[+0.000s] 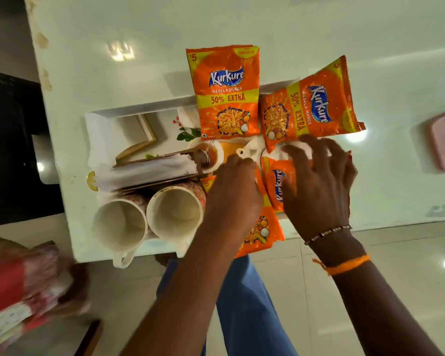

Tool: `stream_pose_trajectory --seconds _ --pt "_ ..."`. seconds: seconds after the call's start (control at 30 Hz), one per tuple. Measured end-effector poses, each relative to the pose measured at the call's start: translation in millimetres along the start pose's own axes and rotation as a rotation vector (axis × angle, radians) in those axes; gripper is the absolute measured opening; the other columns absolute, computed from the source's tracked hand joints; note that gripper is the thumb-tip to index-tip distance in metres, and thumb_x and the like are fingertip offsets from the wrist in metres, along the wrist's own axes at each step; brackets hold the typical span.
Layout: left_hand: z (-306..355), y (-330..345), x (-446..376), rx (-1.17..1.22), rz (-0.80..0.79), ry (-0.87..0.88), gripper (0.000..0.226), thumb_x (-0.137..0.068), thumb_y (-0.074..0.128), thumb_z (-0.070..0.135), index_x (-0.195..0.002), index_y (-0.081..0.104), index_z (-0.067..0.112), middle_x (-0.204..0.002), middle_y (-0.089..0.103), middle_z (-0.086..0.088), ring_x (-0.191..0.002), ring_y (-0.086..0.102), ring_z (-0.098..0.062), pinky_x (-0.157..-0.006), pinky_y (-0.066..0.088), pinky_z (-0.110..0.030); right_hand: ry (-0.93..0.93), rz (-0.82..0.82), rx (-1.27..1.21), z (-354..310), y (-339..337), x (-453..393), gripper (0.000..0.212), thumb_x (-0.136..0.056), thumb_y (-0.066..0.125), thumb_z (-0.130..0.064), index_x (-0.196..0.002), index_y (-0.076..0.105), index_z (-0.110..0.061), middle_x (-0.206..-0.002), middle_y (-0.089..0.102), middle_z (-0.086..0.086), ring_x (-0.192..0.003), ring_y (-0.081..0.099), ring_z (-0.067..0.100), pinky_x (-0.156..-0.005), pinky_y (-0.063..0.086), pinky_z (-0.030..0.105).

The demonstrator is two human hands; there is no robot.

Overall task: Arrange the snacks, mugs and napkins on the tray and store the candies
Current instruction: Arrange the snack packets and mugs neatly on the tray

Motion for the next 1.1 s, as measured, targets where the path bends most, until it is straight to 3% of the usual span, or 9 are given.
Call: stream_pose_trajectory --seconds 0.13,0.23,0.3,0.43,0.57,0.7,0.9,1.0,1.1 --pt "-6.9 45.3 36.9 -0.122 -0.136 0.009 0.08 -0.083 0.061 0.028 -0.144 0.009 0.026 -0.156 0.006 -0.009 -0.143 0.002 -0.034 -0.116 0.013 -0.044 0.325 0.122 -0.258 35.4 -6.4 9.3 0.06 -0.072 0.062 -0.007 -0.127 0.042 -0.016 -0.137 0.039 0.014 -0.128 0.031 0.035 -0.102 0.029 0.049" --pt "-16.2 70.8 51.9 -0.29 -0.185 -0.015 0.109 -0.078 0.068 0.035 -0.138 -0.024 0.035 -0.155 -0.022 -0.008 -0.138 -0.023 -0.04 -0.113 -0.005 -0.054 0.465 0.077 -0.468 55.0 -2.9 8.9 0.069 -0.073 0.067 -0.007 -0.133 0.033 -0.014 -0.137 0.037 0.015 -0.125 0.037 0.035 -0.101 0.034 0.047" --pt "-22.4 77.5 54.4 -0.364 -0.147 -0.007 0.11 -0.08 0.066 0.037 -0.132 -0.031 0.039 -0.152 -0.028 -0.008 -0.136 -0.027 -0.042 -0.111 -0.006 -0.058 0.549 0.035 -0.645 61.4 -0.2 7.3 0.073 -0.074 0.07 -0.011 -0.133 0.029 -0.015 -0.137 0.04 0.014 -0.118 0.047 0.029 -0.094 0.043 0.041" --pt "-33.4 78.9 49.3 -0.406 -0.128 0.05 0.105 -0.083 0.062 0.031 -0.128 -0.032 0.045 -0.15 -0.033 -0.007 -0.131 -0.034 -0.04 -0.11 -0.005 -0.062 0.653 -0.096 -0.721 67.2 5.1 3.6 0.061 -0.073 0.073 -0.026 -0.125 0.044 -0.014 -0.123 0.059 0.014 -0.099 0.056 0.021 -0.083 0.046 0.035" --pt "-38.6 76.5 42.3 -0.43 -0.113 0.132 0.101 -0.085 0.059 0.019 -0.13 -0.028 0.043 -0.151 -0.03 -0.006 -0.124 -0.042 -0.037 -0.106 -0.014 -0.057 0.588 -0.054 -0.667 70.0 -3.6 -5.6 0.054 -0.071 0.075 -0.026 -0.118 0.052 -0.012 -0.115 0.064 0.015 -0.102 0.061 0.029 -0.091 0.05 0.045" --pt "-41.6 74.0 38.1 -0.456 -0.105 0.192 0.094 -0.086 0.056 0.016 -0.137 -0.02 0.041 -0.153 -0.026 -0.005 -0.123 -0.042 -0.035 -0.107 -0.013 -0.058 0.5 -0.074 -0.613 71.2 -9.3 -14.3 0.054 -0.073 0.073 -0.027 -0.12 0.051 -0.013 -0.116 0.064 0.013 -0.102 0.061 0.028 -0.086 0.047 0.035" --pt "-52.6 67.4 40.2 -0.459 -0.153 0.224 0.097 -0.084 0.06 0.02 -0.139 -0.017 0.039 -0.154 -0.026 -0.005 -0.125 -0.04 -0.034 -0.109 -0.012 -0.055 0.464 -0.158 -0.545 67.4 -7.5 -10.2 0.051 -0.077 0.069 -0.023 -0.121 0.046 -0.01 -0.125 0.057 0.014 -0.113 0.054 0.032 -0.093 0.044 0.04" --pt "-46.8 60.9 48.1 -0.373 -0.208 0.228 0.107 -0.079 0.067 0.033 -0.133 -0.025 0.037 -0.153 -0.028 -0.006 -0.125 -0.041 -0.031 -0.108 -0.016 -0.05 0.383 0.018 -0.443 61.5 -13.8 2.1 0.058 -0.077 0.069 -0.016 -0.126 0.041 -0.009 -0.132 0.048 0.015 -0.117 0.047 0.033 -0.094 0.04 0.038" --pt "-34.4 39.5 62.9 -0.158 -0.151 0.231 0.092 -0.081 0.063 0.035 -0.144 -0.003 0.03 -0.156 -0.017 -0.005 -0.138 -0.029 -0.027 -0.113 -0.009 -0.045 0.261 0.231 -0.384 39.0 -25.6 10.7 0.041 -0.079 0.061 -0.009 -0.118 0.048 -0.007 -0.123 0.053 0.017 -0.109 0.051 0.034 -0.087 0.04 0.033"
Point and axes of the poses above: each hand's wrist, its own x-axis away from the middle knuckle, its own y-axis out of the palm, z = x × y, the point moved 2 cm from there along -x, towards the middle knuckle
